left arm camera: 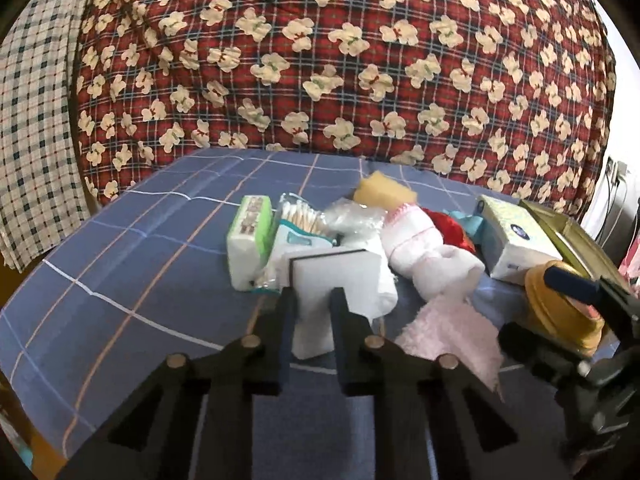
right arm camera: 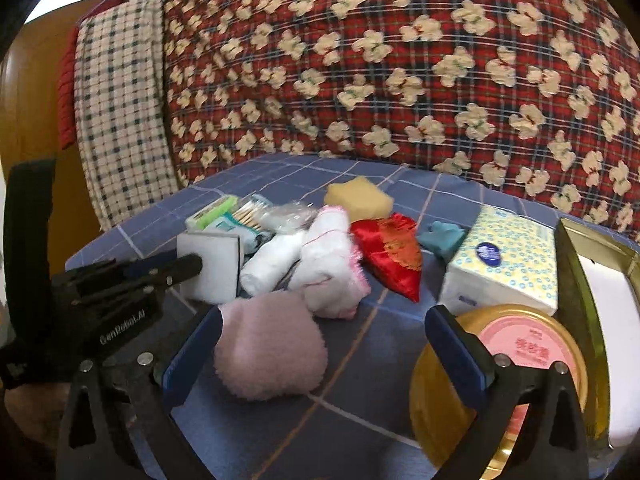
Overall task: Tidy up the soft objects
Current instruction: 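Grasp the white sponge block with the left tool while the right tool approaches the pink puff, then close the right tool on the pink fluffy puff and lift it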
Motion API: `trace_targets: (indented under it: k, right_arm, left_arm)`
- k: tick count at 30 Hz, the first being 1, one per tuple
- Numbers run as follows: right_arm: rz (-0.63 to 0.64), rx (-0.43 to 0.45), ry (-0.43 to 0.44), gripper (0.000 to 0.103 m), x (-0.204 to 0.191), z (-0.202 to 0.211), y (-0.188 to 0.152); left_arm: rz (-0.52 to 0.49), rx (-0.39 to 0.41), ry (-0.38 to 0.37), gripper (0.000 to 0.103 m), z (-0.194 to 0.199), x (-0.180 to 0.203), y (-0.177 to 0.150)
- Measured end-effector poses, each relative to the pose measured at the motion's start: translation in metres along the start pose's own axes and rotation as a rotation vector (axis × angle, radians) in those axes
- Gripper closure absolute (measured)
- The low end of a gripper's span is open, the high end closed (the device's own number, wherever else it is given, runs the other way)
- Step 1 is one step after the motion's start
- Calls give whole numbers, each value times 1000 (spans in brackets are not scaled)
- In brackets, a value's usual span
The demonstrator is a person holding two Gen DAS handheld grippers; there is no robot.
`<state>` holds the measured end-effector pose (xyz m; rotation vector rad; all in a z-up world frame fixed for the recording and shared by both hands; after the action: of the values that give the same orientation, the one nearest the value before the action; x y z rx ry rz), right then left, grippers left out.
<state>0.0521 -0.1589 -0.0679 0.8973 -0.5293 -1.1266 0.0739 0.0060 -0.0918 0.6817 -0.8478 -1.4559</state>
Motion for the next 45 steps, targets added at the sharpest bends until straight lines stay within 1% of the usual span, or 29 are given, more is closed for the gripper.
trace_targets:
  k: [4,6,8,10,13,16,19,21,22,23,24,25,26,28,31,32,33,35,37,41,43,45]
  right_arm:
    - [25,-35,19,0,-7,-8,0]
    - [47,-53,15,0,-11,-14,1]
    - [59,-74,19,0,-14,-20,1]
    - [57,-123,44,0,-16,-29,0]
    - [73,-169,18,0,-18,-38,-2]
    - [108,-200,12,1,-24,-43,-4]
    - [130,-193,8,2,-28,-41,-5]
    - [140,-181,31,3,-31,-39,-5]
    - [146,-181,54,7,-32,-38,-5]
    - [151,-187,62,15,-34,-40,-5]
    - [155,-205,63,20,-35,-43,-6]
    - [152,-221,66,28,-34,-46,-8]
    - [148,-232,69,30,-34,-48,-8]
    - [129,-254,82,30,-31,-52,-9]
    - [110,-287,99,37,-29,-57,-11]
    - [105,-288,106,42,-28,-57,-11]
    - [100,-283,110,46,-28,-56,-11]
    - [90,-262,116,57,-27,-52,-11]
    - [69,-222,135,63,-24,-45,-9]
    - [49,-164,131,65,-22,-36,-5]
    - [48,-129,123,68,-21,-31,-3]
    - [49,-94,132,69,-22,-26,-1]
  left_arm:
    - [53,59,-8,90,12,-11,6]
    - [46,79,1,89,14,-11,10]
    - [43,81,12,89,13,-11,12]
    - [49,76,19,89,9,-11,11]
    - [43,68,21,89,7,-10,9]
    - [43,72,25,89,6,-9,10]
    - [46,71,24,89,5,-9,10]
    - [51,74,27,89,5,-9,10]
    - [55,76,27,89,5,-9,10]
    - [56,78,27,89,5,-9,10]
    - [54,77,27,89,5,-9,10]
    - [54,77,25,89,6,-9,10]
    - [53,79,26,89,6,-10,10]
    - [53,78,24,89,6,-10,10]
    - [55,80,25,89,6,-10,10]
    - [55,82,25,90,6,-10,10]
    - [54,82,27,90,7,-10,10]
    - [51,87,32,90,8,-11,10]
    - [46,93,30,90,9,-9,11]
    - [27,98,26,90,11,-1,12]
    - [21,97,21,90,12,3,12]
    - [18,100,23,90,12,6,12]
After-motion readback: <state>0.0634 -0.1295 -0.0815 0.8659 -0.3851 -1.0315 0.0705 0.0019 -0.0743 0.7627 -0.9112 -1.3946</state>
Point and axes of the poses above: each gripper's, at about its wrist camera, not at the fingertips, and z roughly against the way its jaws point, x to its right, y to its top, the point moved 3 cm from there along -z, roughly the way its jaws point, and after that the axes turned 4 degrees about y, right-handed, at the moved point
